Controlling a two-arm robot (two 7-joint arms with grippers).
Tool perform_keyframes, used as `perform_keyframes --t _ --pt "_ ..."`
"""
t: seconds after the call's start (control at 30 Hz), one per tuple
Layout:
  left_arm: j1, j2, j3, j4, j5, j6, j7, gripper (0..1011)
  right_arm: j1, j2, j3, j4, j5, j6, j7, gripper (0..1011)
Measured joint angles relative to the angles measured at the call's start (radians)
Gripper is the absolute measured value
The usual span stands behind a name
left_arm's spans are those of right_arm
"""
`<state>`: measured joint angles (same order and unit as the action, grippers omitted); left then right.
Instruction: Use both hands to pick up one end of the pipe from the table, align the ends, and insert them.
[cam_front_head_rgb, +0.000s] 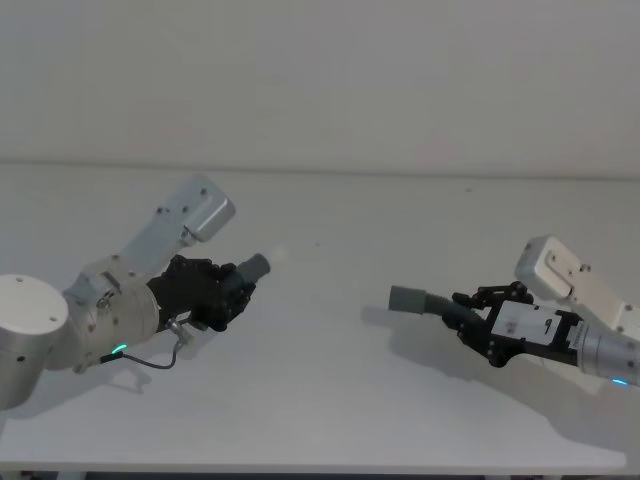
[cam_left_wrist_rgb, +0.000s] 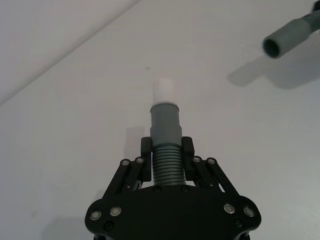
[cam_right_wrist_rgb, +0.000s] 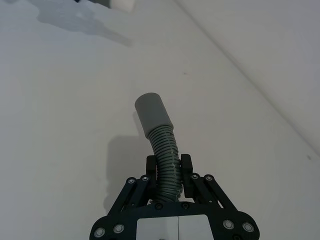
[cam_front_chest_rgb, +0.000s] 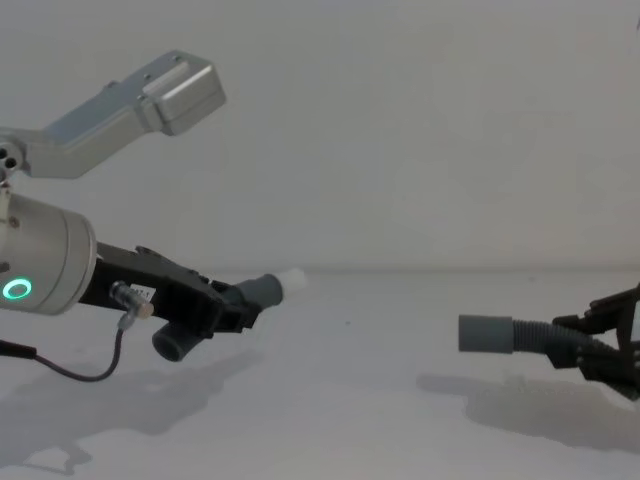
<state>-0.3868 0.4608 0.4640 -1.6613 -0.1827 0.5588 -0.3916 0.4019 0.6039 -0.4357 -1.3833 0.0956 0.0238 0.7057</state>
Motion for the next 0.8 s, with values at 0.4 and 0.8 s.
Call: perform_keyframes --t 0.4,0.8 --pt "-0.055 0.055 0.053 0.052 0.005 -0.096 -0.140 340 0.049 -0.004 -0.044 0.043 0.012 -0.037 0.084 283" --pt "-0.099 0.079 0.090 0.106 -0.004 -0.175 -0.232 340 0.094 -0.019 -0.065 0.074 0.048 -0.040 0.145 283"
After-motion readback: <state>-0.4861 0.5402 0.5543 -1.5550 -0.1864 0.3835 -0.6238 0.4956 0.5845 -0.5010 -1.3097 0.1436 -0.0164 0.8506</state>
